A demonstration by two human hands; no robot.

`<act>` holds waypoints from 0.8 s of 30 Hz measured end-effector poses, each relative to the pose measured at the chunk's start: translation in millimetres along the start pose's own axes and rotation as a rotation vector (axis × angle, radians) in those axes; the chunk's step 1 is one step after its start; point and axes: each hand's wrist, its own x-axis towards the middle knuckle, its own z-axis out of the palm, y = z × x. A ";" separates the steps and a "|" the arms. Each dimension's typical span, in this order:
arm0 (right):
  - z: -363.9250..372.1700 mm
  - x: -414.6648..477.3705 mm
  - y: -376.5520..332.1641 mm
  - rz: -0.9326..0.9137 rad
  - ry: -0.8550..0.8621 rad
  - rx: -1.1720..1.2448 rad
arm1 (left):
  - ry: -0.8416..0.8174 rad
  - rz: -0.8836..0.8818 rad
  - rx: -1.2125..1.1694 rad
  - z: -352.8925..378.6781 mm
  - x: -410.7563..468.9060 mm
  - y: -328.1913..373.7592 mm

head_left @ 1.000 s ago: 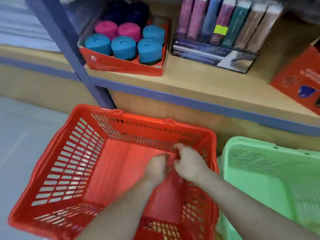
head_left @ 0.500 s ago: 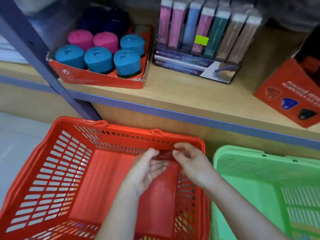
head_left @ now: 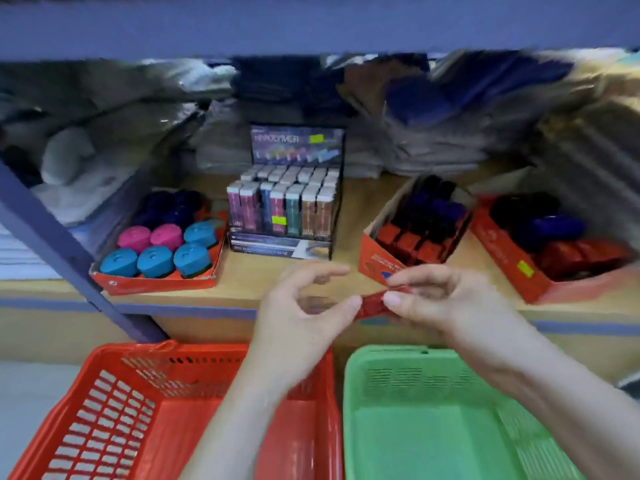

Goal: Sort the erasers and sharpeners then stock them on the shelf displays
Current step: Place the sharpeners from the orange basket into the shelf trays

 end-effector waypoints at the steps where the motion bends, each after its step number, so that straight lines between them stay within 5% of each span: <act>1: -16.7 -2.3 -10.5 -0.035 0.030 -0.062 | -0.015 0.082 0.102 10.3 9.3 8.5; 8: -121.6 -18.0 -37.7 -0.128 0.278 -0.249 | -0.281 0.125 0.761 69.4 63.2 24.9; 17: -178.8 -0.3 -37.3 -0.162 0.461 -0.240 | -0.046 0.179 1.072 97.7 53.2 25.2; 20: -171.5 9.2 -36.9 -0.210 0.423 -0.319 | -0.047 0.348 0.923 107.5 59.6 45.3; 24: -158.5 17.3 -36.0 -0.295 0.300 -0.350 | -0.433 0.436 0.585 138.4 76.0 87.4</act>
